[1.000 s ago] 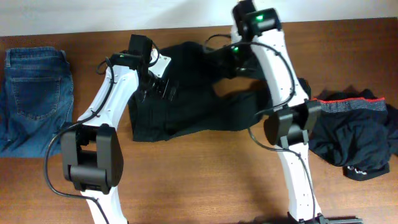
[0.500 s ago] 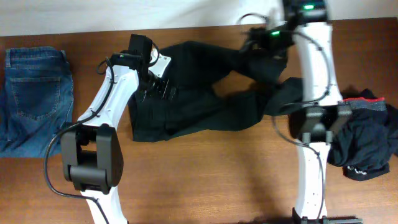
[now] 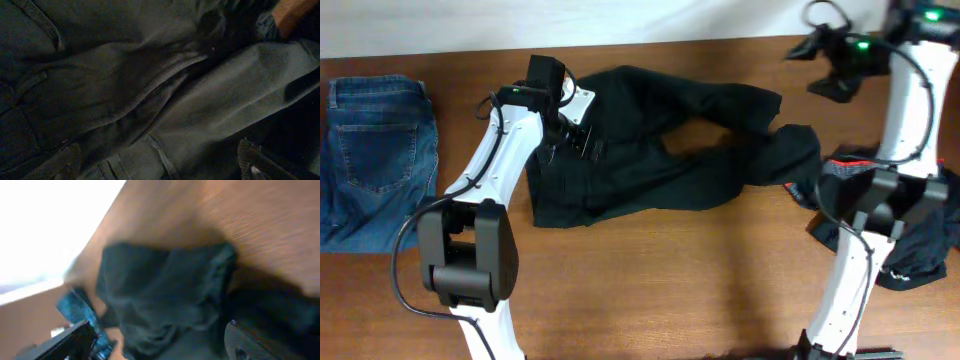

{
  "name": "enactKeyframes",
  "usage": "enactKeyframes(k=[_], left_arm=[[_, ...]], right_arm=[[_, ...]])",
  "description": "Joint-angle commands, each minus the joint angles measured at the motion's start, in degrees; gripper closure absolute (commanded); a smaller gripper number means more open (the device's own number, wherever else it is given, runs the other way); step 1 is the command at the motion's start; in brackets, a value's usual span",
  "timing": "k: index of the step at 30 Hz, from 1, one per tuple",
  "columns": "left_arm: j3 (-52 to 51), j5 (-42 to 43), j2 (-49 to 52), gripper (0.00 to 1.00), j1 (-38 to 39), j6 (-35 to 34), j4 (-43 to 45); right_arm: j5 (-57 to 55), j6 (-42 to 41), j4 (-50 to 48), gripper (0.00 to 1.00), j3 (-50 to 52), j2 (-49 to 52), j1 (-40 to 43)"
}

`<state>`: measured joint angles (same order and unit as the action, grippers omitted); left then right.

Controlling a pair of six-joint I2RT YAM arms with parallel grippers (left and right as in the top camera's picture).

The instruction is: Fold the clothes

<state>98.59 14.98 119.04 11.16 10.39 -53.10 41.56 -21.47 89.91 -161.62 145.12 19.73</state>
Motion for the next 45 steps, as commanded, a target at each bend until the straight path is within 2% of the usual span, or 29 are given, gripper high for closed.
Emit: enactKeyframes(k=[1, 5, 14, 19, 20, 21, 22, 24, 28, 30, 35, 40, 44, 45], left_arm=[[0.7, 0.3, 0.2, 0.01, -0.1, -0.5, 0.2], [0.7, 0.3, 0.2, 0.01, -0.1, -0.5, 0.1], [0.7, 0.3, 0.2, 0.01, -0.1, -0.5, -0.5], [0.7, 0.3, 0.2, 0.01, -0.1, -0.5, -0.5], [0.7, 0.3, 0.2, 0.01, -0.1, -0.5, -0.5], [0.7, 0.3, 0.2, 0.01, -0.1, -0.5, -0.5], [0.7, 0.3, 0.2, 0.01, -0.1, -0.5, -0.5], [0.7, 0.3, 0.2, 0.01, -0.1, -0.5, -0.5], [0.7, 0.3, 0.2, 0.01, -0.1, -0.5, -0.5], [0.7, 0.3, 0.2, 0.01, -0.1, -0.5, -0.5], [0.7, 0.3, 0.2, 0.01, -0.1, -0.5, -0.5], [0.7, 0.3, 0.2, 0.01, -0.1, -0.5, -0.5], [0.7, 0.3, 0.2, 0.01, -0.1, -0.5, -0.5], [0.7, 0.3, 0.2, 0.01, -0.1, -0.5, -0.5]], right_arm=[[1.9, -5.5, -3.0, 0.12, 2.8, 0.9, 1.0], [2.0, -6.0, -6.9, 0.12, 7.0, 1.6, -0.3], [9.3, -8.0, -21.9, 0.12, 26.5, 2.4, -3.1], [9.3, -8.0, -25.6, 0.12, 31.3, 2.4, -4.0], [9.3, -8.0, -26.5, 0.16, 31.6, 2.4, -4.1], [9.3, -8.0, -27.2, 0.27, 31.7, 2.4, -4.3], [9.3, -8.0, -28.2, 0.43, 31.7, 2.4, -4.5], [9.3, -8.0, -29.7, 0.67, 31.7, 2.4, -4.5], [9.2, -7.5, -33.6, 0.96, 31.6, 2.4, -4.3], [9.2, -5.5, -38.0, 0.96, 30.3, 2.1, -3.2], [8.6, 3.0, -39.9, 0.96, 23.8, 1.8, -1.2], [0.0, 16.7, -40.5, 0.96, 16.5, 1.8, -0.4], [-8.7, 19.8, -44.1, 0.96, 16.2, 1.8, -0.7], [-11.8, 19.6, -45.5, 0.27, 16.2, 1.9, -0.7]])
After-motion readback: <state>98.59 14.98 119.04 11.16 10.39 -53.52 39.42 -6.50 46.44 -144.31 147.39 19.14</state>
